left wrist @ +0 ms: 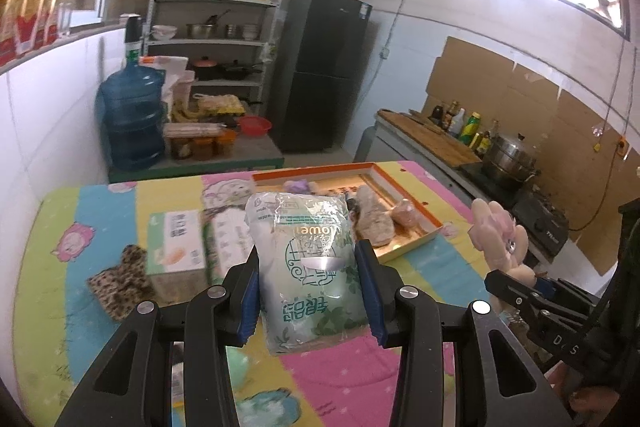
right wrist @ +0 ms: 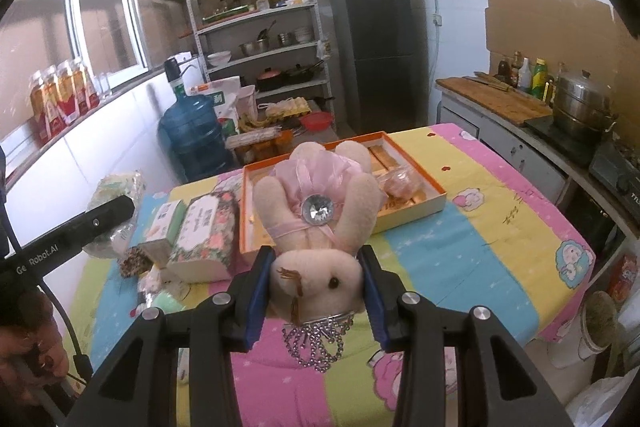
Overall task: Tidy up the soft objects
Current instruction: 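Carry the wipes pack with the left tool while the right tool carries the bunny to the box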
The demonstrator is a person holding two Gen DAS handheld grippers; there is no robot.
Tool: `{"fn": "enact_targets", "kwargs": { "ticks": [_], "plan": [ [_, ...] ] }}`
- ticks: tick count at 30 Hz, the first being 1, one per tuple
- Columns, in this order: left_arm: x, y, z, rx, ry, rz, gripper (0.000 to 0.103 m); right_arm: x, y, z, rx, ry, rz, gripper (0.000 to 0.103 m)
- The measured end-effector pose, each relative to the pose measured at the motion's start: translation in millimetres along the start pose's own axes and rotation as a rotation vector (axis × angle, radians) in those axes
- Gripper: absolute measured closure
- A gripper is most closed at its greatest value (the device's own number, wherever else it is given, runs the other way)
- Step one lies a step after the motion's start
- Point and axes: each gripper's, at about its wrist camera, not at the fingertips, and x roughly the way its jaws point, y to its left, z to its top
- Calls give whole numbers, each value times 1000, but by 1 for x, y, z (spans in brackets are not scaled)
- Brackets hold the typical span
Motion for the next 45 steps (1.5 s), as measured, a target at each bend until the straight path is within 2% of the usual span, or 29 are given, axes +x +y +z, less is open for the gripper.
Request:
{"fn": "enact_targets", "kwargs": {
  "ticks": [7,15,32,45],
  "plan": [
    [33,-24,15,9,17,-24,59,13,-24,19,4,-2,-3,61],
    [75,-38,28,-7,37,-13,59,46,-48,42,-7,24,23,60],
    [171,-40,38,-84,106,118,59,150,-81,85,-67,114,148,60],
    [214,-38,30,-136,143,215,59,212,-94,103,-103,164,233,60]
  ]
}}
